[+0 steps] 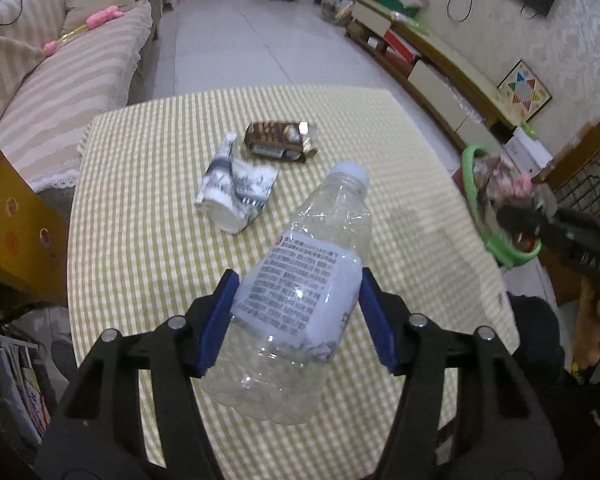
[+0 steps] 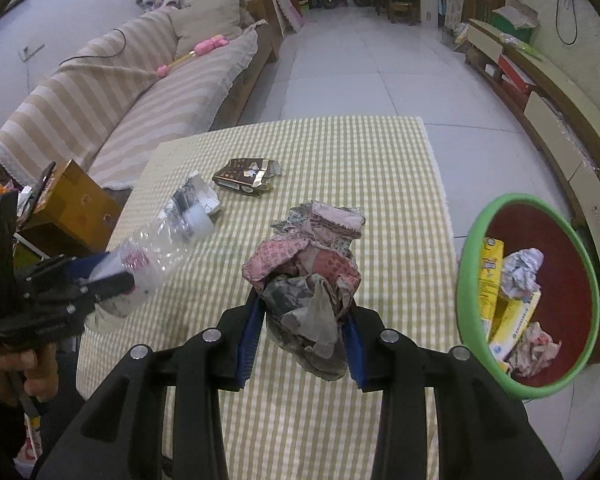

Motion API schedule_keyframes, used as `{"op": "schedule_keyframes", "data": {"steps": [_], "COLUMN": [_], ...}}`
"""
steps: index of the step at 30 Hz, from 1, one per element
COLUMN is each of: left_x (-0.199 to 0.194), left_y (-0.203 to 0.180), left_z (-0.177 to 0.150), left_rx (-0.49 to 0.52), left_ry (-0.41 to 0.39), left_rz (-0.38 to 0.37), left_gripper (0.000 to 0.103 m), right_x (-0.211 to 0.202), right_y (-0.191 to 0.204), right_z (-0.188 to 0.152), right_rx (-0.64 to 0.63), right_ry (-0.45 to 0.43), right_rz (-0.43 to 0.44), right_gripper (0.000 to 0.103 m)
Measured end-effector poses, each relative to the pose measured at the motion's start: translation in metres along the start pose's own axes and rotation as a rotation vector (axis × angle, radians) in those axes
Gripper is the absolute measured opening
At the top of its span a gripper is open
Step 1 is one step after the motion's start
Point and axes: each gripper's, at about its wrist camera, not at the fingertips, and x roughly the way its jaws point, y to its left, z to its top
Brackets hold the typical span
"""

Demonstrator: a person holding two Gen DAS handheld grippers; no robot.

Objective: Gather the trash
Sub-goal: 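Carry the bottle and pink wrapper over the green bin and release both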

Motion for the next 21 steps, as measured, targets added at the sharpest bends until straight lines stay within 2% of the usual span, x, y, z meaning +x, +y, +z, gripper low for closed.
{"op": "schedule_keyframes", "data": {"steps": [11,21], "left_x": [-0.022,-0.025], "left_y": [-0.036,-0.078], "left_z": [0.009,0.029], "left_rx": [0.029,0.076], "left_ry": [-0.044,-0.067], "left_rz": [-0.023,-0.053], "left_gripper": [0.057,0.057], "right_x": [-0.036,-0.056], "right_y": [-0.015,-0.040], "right_z": [-0.010,-0.009], "right_rx": [0.015,0.062], "right_ry": [-0.051,-0.096], "right_rz": [-0.004,-0.019], "right_gripper": [0.035,0.035]}}
